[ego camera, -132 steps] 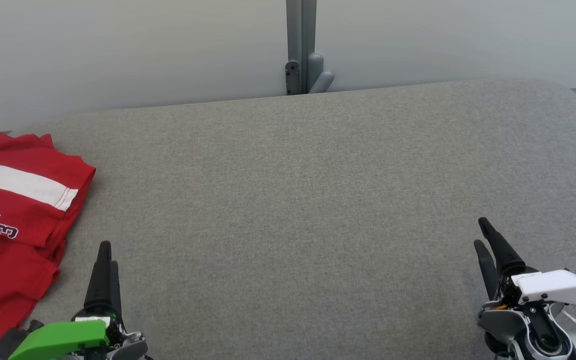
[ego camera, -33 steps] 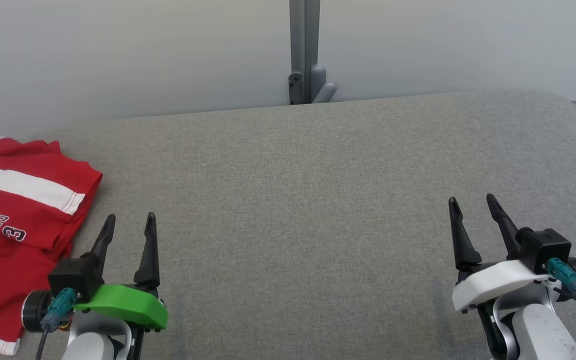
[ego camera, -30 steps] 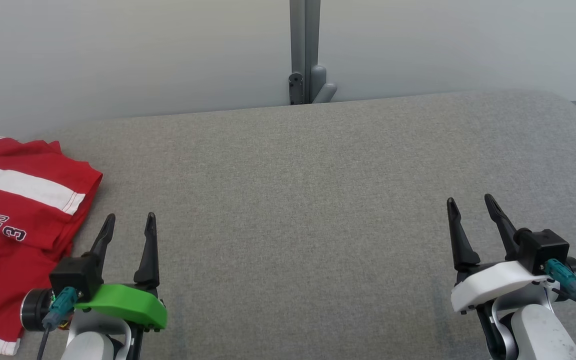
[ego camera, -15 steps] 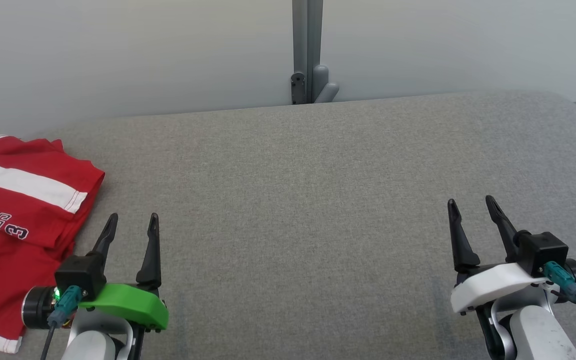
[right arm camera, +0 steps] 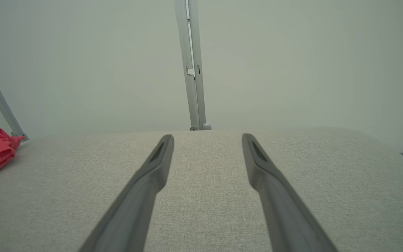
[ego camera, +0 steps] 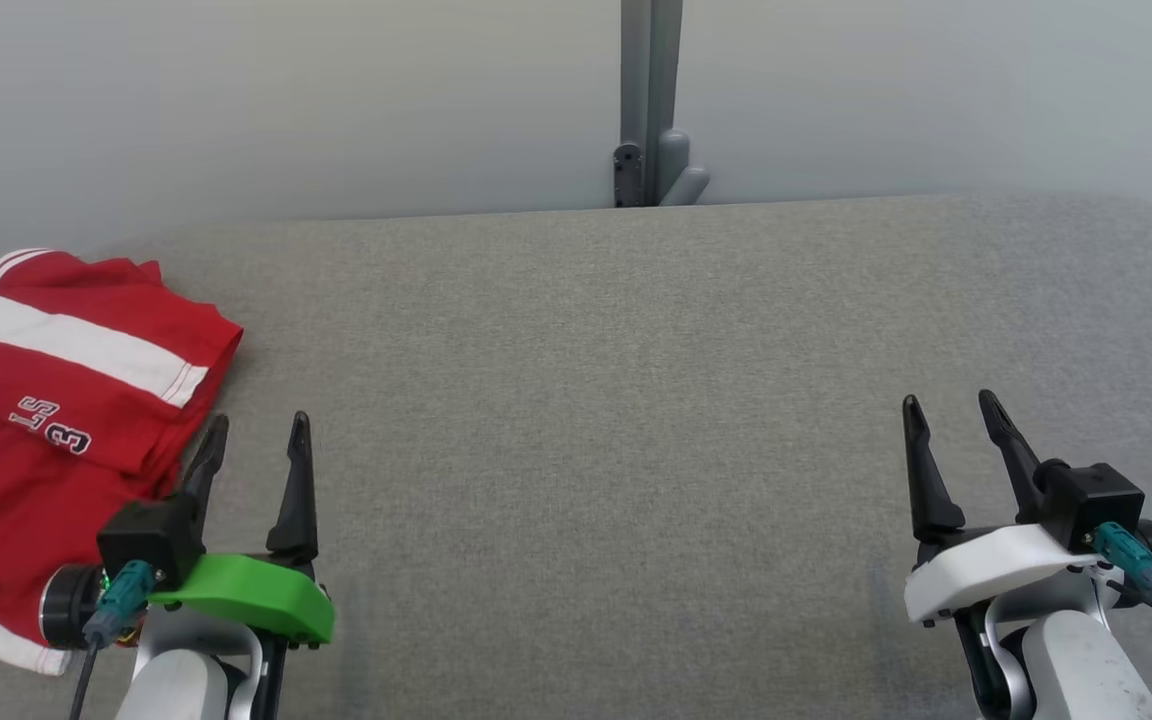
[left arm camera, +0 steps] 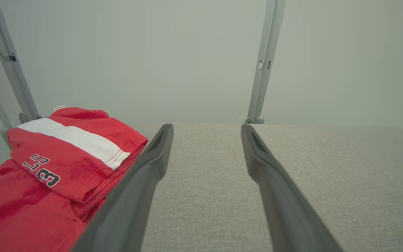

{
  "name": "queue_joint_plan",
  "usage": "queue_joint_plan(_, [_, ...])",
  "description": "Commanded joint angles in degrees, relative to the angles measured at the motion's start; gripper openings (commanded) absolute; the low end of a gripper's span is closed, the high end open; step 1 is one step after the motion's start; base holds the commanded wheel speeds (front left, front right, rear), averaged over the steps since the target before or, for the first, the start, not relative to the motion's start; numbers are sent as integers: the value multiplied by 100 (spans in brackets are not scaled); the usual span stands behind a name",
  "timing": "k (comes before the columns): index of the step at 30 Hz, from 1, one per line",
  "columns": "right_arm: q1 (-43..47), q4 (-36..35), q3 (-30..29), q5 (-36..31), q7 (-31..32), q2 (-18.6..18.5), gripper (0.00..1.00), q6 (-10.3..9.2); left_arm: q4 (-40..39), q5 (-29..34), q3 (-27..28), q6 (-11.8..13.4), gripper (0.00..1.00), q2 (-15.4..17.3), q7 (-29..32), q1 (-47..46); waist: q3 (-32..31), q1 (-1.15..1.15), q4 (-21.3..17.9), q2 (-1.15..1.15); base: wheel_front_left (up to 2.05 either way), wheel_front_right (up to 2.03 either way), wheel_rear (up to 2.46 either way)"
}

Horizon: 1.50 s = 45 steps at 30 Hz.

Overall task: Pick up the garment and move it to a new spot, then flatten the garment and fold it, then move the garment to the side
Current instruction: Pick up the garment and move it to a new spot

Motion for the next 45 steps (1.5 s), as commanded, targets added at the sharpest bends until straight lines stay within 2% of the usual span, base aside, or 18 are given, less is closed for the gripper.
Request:
queue_joint_plan(1, [-14, -54, 2, -26, 9, -2, 100, 0, -4, -72, 56, 43, 100, 21, -43, -101, 9, 0, 254, 0, 0, 0, 0])
queue_joint_plan(4, [-32, -97, 14, -39, 10, 2, 100, 0, 4, -91, 115, 89, 100, 40, -48, -124, 13, 0, 444, 0, 0, 0, 0])
queue_joint_plan(16, [-80, -327, 186, -11, 67, 72, 100, 0, -58, -307, 444, 250, 100, 159, -144, -114, 35, 0, 1748, 0, 0, 0, 0])
queue_joint_plan(22, [-143, -352, 280, 30, 81, 94, 100, 0, -109, -376, 535, 282, 100, 213, -173, -54, 39, 0, 2144, 0, 0, 0, 0])
queue_joint_plan(31, [-148, -345, 279, 2, 55, 115, 100, 0, -140, -410, 493, 295, 100, 241, -172, -14, 52, 0, 2317, 0, 0, 0, 0])
queue_joint_plan(45, [-244, -387, 293, -82, 111, 127, 100, 0, -285, -453, 550, 404, 100, 266, -155, -278, 225, 0, 2180, 0, 0, 0, 0])
